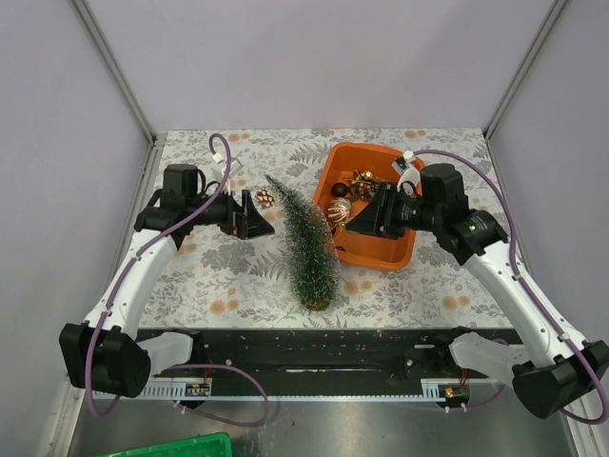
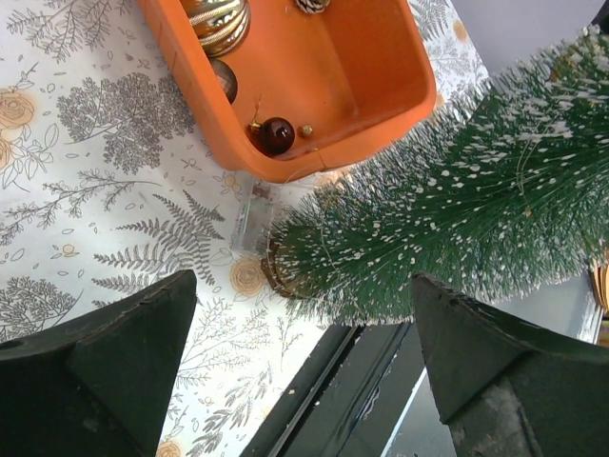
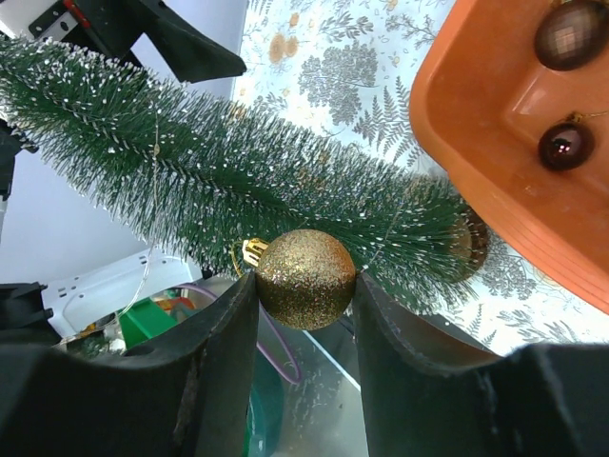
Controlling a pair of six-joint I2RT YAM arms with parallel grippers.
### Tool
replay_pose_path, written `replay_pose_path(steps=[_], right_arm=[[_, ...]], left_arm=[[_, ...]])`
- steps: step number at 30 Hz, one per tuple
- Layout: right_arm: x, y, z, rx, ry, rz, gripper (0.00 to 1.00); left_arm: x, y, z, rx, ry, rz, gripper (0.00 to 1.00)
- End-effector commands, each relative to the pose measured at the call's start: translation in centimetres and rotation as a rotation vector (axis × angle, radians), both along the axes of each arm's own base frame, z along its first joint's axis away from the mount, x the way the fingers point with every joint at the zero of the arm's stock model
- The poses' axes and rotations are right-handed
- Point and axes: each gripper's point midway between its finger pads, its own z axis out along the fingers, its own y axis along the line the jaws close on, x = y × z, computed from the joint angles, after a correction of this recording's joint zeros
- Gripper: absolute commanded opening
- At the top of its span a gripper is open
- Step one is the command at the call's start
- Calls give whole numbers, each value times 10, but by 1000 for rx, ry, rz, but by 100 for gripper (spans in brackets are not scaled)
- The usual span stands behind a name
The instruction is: Decorate the small christmas tree
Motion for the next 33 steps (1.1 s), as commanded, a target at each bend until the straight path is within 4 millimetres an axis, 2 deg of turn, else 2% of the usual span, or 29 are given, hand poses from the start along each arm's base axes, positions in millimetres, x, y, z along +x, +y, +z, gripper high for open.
replay_pose_path(steps=[1,9,21,33], right_arm=[[-3,14,26,110,-69,52,36],[-2,20,30,136,-79,59,36],[-2,23,8,101,-37,61,36],[-4,22,2,94,-32,61,36]], left_arm=[[0,-5,9,-23,-39,-13,99],[3,-6,11,-26,-46,-10,99],[4,-7,14,-24,-55,-10,99],[6,-6,14,-17,-62,-7,99]])
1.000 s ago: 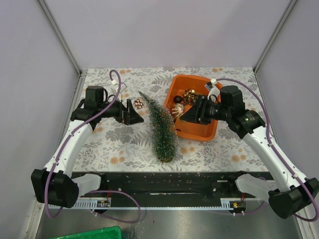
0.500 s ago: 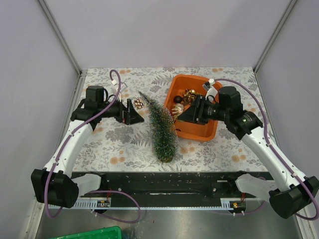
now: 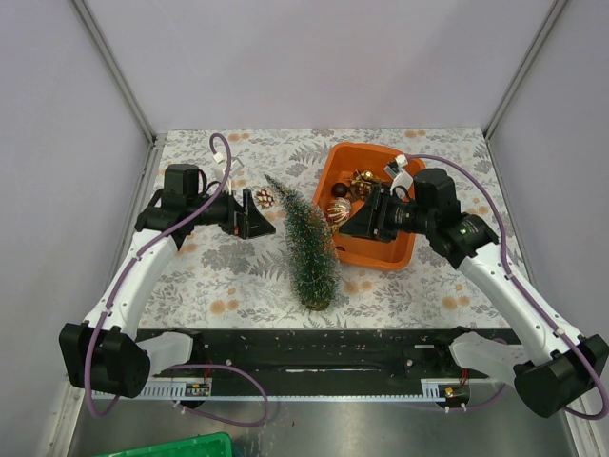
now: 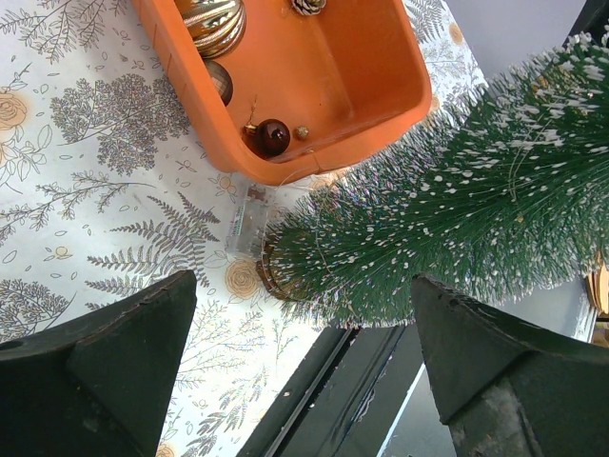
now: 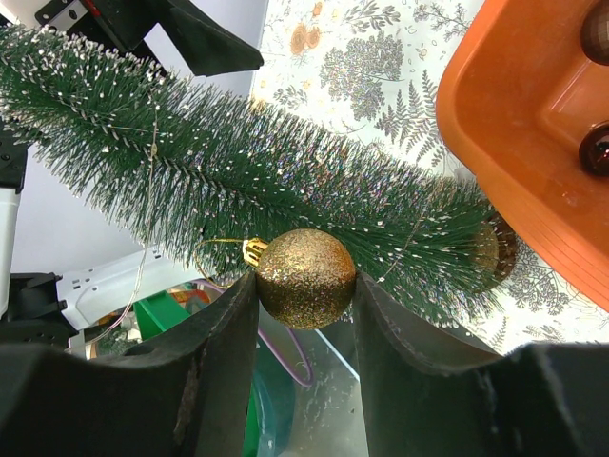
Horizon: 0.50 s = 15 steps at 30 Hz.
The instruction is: Decorate the small christmas tree
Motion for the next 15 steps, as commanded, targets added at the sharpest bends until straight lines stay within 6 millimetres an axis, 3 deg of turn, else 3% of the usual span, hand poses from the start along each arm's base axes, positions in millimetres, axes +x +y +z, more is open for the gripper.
replay_pose_path(steps=[1,11,15], right_arm=[[-3,4,10,30,-45,22,36],[-6,8,23,71,-67,29,36],[-6,10,20,72,-62,27,36]], left_arm=[[7,-2,14,-10,-73,-4,99],[8,-2,15,-7,-77,0,99],[9,-2,17,-9,-79,1,99]])
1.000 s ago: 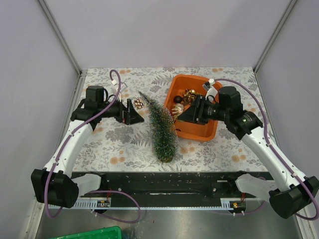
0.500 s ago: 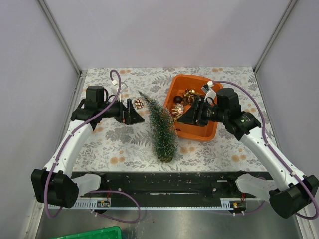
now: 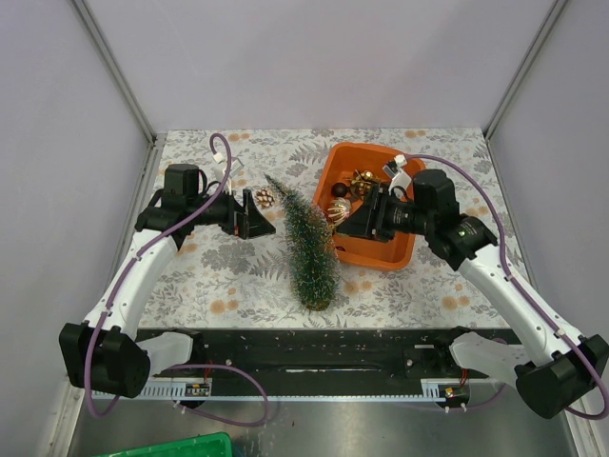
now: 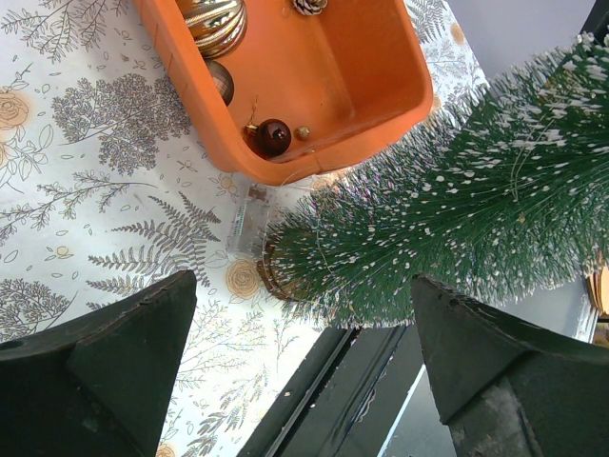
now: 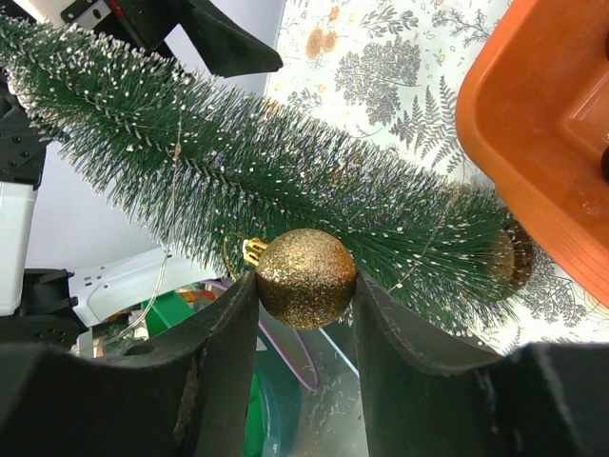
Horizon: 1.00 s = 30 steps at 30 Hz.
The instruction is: Decorate the small christmas tree
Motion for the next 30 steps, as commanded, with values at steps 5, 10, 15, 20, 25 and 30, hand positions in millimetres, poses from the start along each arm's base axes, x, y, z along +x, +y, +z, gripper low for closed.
replay_pose_path(steps=[5,10,15,20,25,30], right_arm=[[-4,8,7,30,-45,19,36],[-4,6,-4,-5,-35,9,36],[-4,2,-11,-32,-37,-5,36],[-5,-2,-18,-54,-35,-16,36],[-5,-2,-24,-54,-26,-16,36],[-4,0,-22,-43,-30,-17,36]], left_arm=[[8,-2,18,-11,-84,-1,99],[8,-3,19,-14,-83,-3,99],[9,-2,18,-12,-81,0,99],[8,-2,18,-14,-80,-2,99],[7,-2,19,-15,-82,-2,99],[7,-2,20,-14,-82,-1,99]])
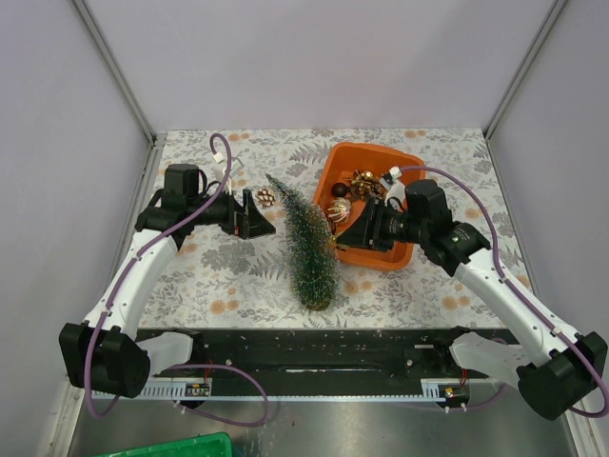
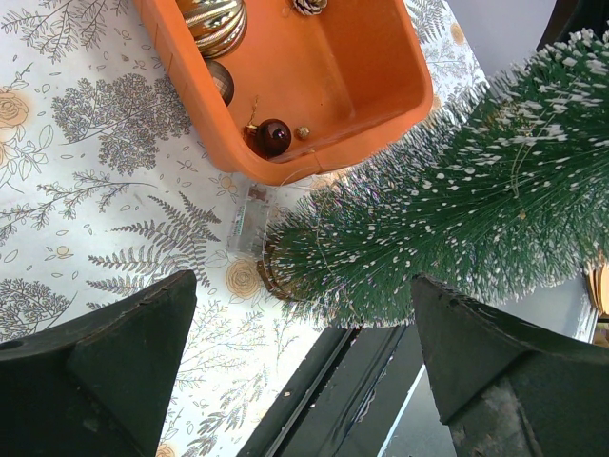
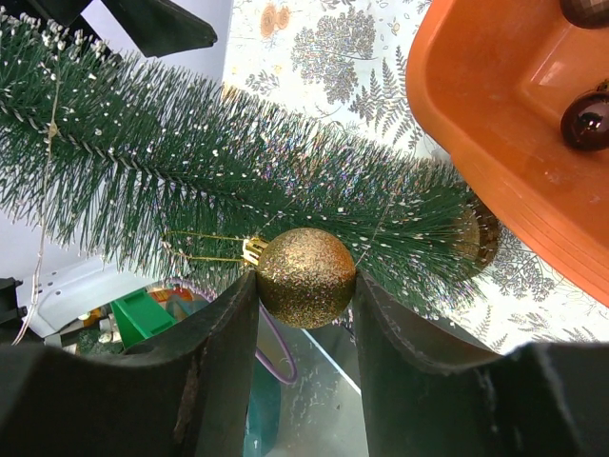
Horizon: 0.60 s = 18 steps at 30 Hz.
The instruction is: Decorate the small christmas tree
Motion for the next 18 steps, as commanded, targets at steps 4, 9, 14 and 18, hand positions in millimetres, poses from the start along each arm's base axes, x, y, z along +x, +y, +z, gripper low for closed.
replay_pose_path(steps=[4,9,14,18], right_arm=[[1,2,14,31,-63,-3,37],[-2,3,14,41,-59,3,42],[-2,4,15,39,-72,9,52],[-2,3,18,31,-82,10,57]], left_arm=[[7,-2,20,-14,-83,1,99],[7,-3,19,-15,-81,-2,99],[7,-2,21,-14,-84,2,99],[7,-2,19,-9,-82,1,99]])
